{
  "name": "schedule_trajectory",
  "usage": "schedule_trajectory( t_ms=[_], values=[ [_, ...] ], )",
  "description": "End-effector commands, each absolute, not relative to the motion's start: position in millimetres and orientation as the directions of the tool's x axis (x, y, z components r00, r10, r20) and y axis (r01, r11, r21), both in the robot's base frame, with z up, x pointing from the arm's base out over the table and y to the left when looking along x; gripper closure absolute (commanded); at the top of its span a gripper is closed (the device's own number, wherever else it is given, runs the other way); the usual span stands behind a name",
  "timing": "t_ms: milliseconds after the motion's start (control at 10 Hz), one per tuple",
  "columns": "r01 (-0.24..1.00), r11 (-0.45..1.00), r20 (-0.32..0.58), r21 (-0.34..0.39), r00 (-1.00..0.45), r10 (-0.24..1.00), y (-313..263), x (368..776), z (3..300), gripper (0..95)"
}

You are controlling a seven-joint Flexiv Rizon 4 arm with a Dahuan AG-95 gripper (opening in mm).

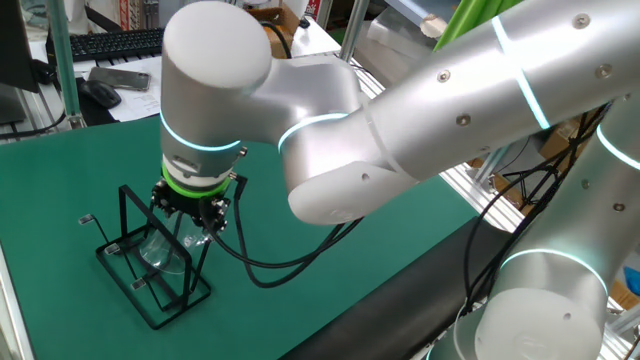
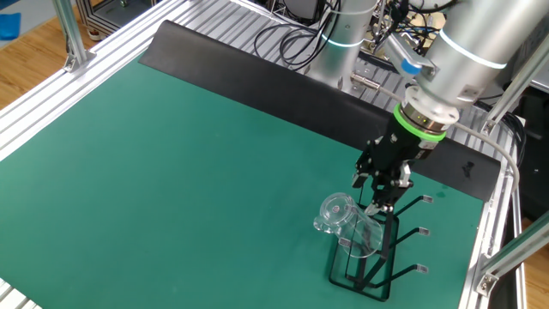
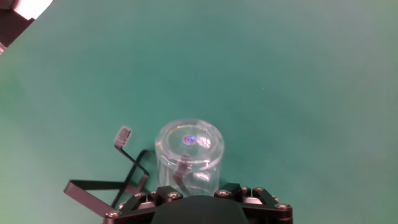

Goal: Take the cup off the cup rack

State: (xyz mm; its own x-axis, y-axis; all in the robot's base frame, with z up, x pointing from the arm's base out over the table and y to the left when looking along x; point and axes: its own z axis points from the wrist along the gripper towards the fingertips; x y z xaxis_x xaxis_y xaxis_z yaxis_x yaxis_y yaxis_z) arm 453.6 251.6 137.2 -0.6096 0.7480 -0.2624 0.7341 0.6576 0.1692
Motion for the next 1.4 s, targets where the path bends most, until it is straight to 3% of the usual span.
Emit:
schedule_trajectory(
  t_ms=[100,1400],
  values=[
    [0.727,0.665,-0.259,0.17,-0.618,0.742,250.9,454.9,137.0,38.0],
    [0.725,0.666,-0.249,0.172,-0.623,0.742,246.3,461.9,140.7,38.0]
  ],
)
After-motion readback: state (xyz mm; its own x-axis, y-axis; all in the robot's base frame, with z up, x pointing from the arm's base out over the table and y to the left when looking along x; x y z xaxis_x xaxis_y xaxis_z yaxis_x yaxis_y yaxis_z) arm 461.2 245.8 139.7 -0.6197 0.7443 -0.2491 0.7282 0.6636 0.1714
